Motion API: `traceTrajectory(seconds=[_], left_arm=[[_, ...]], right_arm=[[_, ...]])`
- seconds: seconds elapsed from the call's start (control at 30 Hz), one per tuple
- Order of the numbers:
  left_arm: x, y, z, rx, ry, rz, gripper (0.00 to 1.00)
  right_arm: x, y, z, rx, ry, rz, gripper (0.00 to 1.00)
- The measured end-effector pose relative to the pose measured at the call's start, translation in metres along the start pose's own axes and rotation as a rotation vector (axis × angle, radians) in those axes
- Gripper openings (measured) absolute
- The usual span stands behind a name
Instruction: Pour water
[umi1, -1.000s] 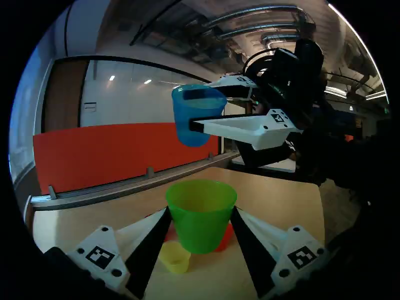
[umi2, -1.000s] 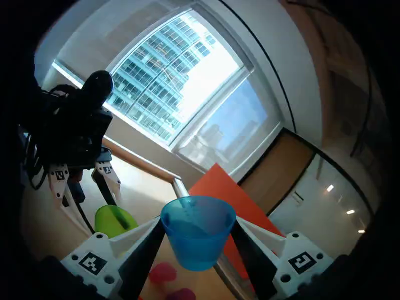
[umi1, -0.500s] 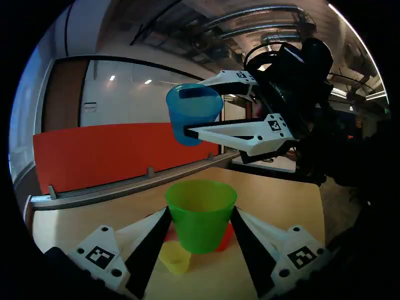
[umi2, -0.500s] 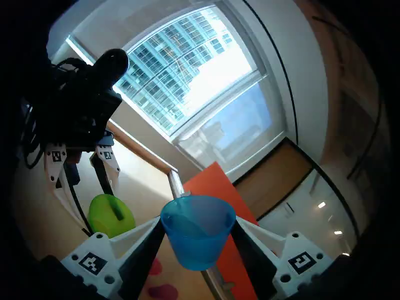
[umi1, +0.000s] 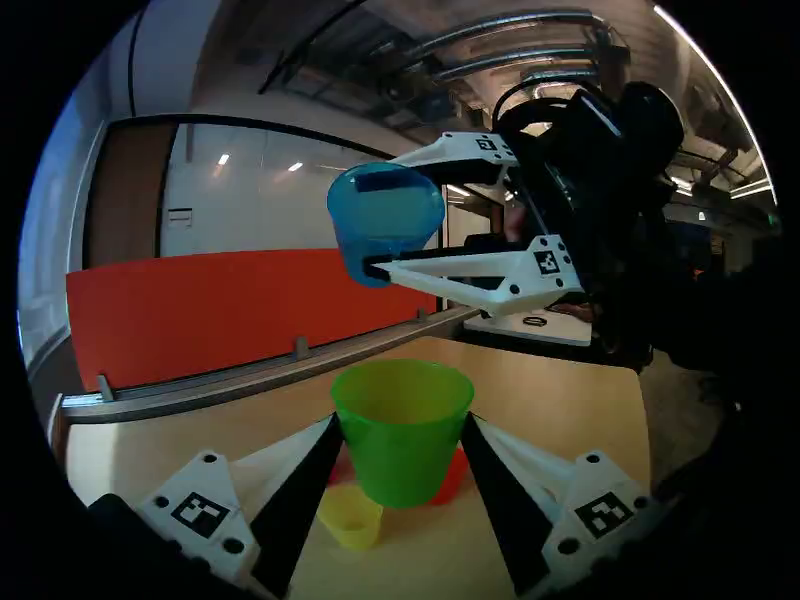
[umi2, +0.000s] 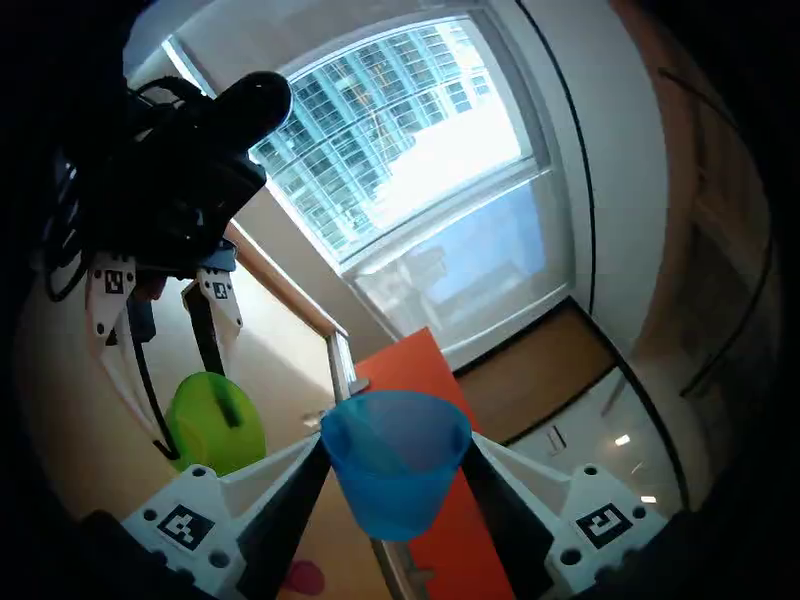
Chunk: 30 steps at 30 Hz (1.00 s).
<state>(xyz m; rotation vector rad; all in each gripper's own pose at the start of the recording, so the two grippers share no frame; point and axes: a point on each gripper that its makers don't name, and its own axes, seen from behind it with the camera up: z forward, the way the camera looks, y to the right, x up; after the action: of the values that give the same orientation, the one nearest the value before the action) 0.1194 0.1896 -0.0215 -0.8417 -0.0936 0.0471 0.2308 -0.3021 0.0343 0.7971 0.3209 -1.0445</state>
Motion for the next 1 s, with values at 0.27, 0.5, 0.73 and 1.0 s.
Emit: traceTrajectory(seconds=[0.27, 0.5, 0.73, 1.0], left_arm=[[0.0031, 0.0004, -0.0004, -0.002, 0.005, -0.003, 0.83], [0.0023, 0.0022, 0.0002, -0.004, 0.003, 0.003, 0.83], [0.0021, 0.0023, 0.0012, -0.005, 0.002, 0.002, 0.83], [0.0017, 0.0036, 0.0031, -0.01, 0.0, 0.004, 0.83]], right_arm=[[0.0006, -0.0006, -0.0015, -0.002, -0.003, -0.062, 0.89], [-0.0014, 0.0015, -0.0026, -0.013, -0.008, -0.097, 0.89], [-0.0032, 0.0032, -0.0042, -0.018, -0.01, -0.129, 0.89], [-0.0049, 0.0044, -0.0067, -0.017, -0.014, -0.16, 0.89]])
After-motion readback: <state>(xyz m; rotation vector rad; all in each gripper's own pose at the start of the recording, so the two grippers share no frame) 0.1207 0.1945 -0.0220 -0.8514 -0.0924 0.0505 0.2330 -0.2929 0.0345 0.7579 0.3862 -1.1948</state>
